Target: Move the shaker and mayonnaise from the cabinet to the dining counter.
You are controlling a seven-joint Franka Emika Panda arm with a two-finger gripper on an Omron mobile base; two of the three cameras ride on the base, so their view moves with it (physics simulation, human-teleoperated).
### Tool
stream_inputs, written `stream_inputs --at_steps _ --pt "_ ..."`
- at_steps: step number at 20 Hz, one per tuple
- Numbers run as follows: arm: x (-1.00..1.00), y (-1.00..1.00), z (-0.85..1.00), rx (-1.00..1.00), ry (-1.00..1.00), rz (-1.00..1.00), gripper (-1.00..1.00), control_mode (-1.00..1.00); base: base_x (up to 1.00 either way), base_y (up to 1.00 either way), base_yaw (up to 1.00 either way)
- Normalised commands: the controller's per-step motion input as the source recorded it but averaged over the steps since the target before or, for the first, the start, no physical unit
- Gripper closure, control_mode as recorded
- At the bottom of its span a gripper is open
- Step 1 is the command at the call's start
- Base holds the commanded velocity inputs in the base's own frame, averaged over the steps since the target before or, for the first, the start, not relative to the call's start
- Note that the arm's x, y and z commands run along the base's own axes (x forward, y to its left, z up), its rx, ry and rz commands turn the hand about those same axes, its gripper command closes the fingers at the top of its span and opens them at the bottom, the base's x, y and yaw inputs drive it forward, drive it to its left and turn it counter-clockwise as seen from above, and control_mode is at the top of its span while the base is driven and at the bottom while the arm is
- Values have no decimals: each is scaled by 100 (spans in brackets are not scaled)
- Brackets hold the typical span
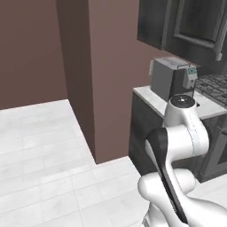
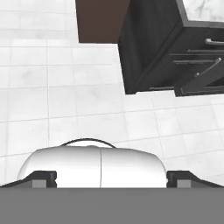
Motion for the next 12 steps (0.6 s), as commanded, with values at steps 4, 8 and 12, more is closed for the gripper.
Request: stream_inputs --at_steps 4,8,12 --pt "0 0 0 0 0 0 -100 100 -5 -69 11" --pt "0 0 0 0 0 0 -100 100 -33 -67 9" --pt "0 0 0 0 0 0 -100 100 -30 -77 6"
